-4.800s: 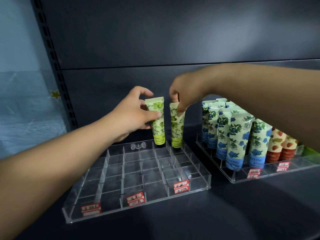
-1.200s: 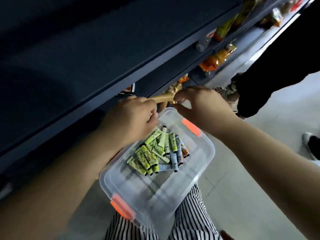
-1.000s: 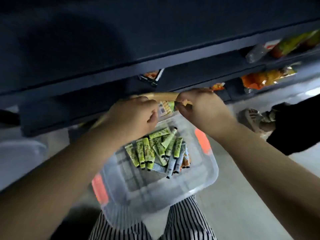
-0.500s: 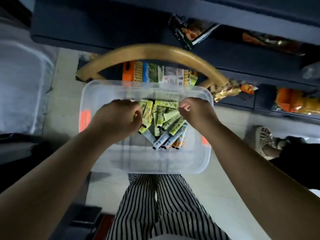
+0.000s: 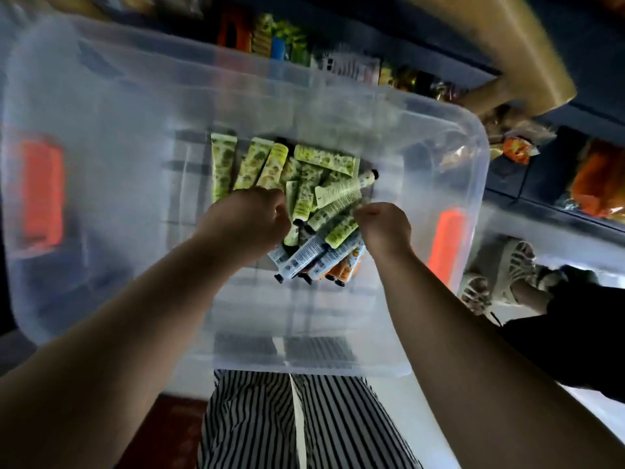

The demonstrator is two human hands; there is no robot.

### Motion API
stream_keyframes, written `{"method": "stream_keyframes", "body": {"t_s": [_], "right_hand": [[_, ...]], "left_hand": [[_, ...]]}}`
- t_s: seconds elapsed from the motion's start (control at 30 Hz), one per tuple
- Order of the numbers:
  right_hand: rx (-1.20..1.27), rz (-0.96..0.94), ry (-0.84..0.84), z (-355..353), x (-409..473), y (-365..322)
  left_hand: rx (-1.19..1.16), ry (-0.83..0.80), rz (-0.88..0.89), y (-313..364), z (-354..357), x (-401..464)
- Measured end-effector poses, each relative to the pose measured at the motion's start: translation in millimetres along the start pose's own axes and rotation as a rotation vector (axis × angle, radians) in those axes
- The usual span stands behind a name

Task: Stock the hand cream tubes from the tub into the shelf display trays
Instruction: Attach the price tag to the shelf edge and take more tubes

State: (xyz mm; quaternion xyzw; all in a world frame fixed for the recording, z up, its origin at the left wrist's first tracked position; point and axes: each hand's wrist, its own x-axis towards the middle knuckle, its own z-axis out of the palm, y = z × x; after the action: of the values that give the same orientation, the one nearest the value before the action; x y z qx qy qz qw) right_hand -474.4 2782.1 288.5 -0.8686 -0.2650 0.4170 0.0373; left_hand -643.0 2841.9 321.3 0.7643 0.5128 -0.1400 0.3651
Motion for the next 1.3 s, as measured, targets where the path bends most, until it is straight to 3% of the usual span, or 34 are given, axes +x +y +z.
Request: {"method": "stream_keyframes", "body": {"t_s": [0.3, 0.53, 0.7, 0.97, 1.2, 1.3], "right_hand": [[0.236, 0.320, 0.038, 42.8, 28.1, 15.6], [0.348, 0.338, 0.007, 40.1, 19.4, 17.2], [0.590, 0.509, -0.128, 28.1, 24.6, 7.5], [0.463, 0.273, 0.028, 26.2, 11.1, 12.1], [0.530, 0.120, 0.061, 9.3, -17.4, 12.2], [0.579, 0.111, 0.054, 1.0, -28.3, 10.2]], "left_hand": [[-0.130, -0.075, -0.097, -2.3, 41.9, 14.3], [-0.418, 0.047, -0.368, 2.2, 63.9, 35.9], [-0.443, 0.085, -0.400, 10.2, 80.0, 45.8], [-0.738, 0.051, -0.565, 16.7, 84.5, 49.0], [-1.115, -0.071, -0.753, 19.6, 78.5, 33.2], [-1.218, -0.051, -0.785, 21.0, 70.7, 17.5]]}}
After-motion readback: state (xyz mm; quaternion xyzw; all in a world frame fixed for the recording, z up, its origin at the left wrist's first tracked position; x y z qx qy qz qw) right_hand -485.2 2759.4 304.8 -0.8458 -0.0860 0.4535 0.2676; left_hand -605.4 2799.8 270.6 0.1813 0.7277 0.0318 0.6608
